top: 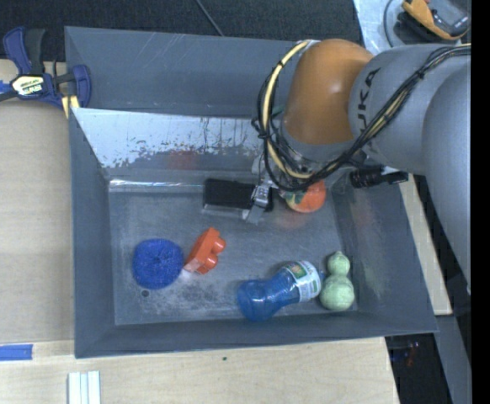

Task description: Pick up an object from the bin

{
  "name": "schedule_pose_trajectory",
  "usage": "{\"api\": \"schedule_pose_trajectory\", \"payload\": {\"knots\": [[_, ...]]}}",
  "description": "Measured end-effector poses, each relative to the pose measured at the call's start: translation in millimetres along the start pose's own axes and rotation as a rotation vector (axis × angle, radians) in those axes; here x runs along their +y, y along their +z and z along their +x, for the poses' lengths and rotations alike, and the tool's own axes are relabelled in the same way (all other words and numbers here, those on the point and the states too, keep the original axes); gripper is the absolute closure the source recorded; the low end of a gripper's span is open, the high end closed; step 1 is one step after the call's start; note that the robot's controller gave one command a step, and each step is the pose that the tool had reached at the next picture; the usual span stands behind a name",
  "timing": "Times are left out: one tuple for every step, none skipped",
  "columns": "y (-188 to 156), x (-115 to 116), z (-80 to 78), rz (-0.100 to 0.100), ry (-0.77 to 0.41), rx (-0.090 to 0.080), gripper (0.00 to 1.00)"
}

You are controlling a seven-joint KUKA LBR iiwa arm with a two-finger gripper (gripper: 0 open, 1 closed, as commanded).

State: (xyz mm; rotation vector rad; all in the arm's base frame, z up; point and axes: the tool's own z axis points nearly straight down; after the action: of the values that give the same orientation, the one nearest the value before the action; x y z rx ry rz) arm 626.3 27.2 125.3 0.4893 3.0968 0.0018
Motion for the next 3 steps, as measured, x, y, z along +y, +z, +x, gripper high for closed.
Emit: {"api": "schedule_pose_trajectory", "payload": {"knots": [[56.1, 7.0, 4.0, 0.000, -0.130, 0.003, 0.00], [53.9, 15.3, 8.7, -0.004, 0.144, -0.003, 1.00], [53.9, 15.3, 8.7, -0.004, 0.143, -0.003, 1.00]]}}
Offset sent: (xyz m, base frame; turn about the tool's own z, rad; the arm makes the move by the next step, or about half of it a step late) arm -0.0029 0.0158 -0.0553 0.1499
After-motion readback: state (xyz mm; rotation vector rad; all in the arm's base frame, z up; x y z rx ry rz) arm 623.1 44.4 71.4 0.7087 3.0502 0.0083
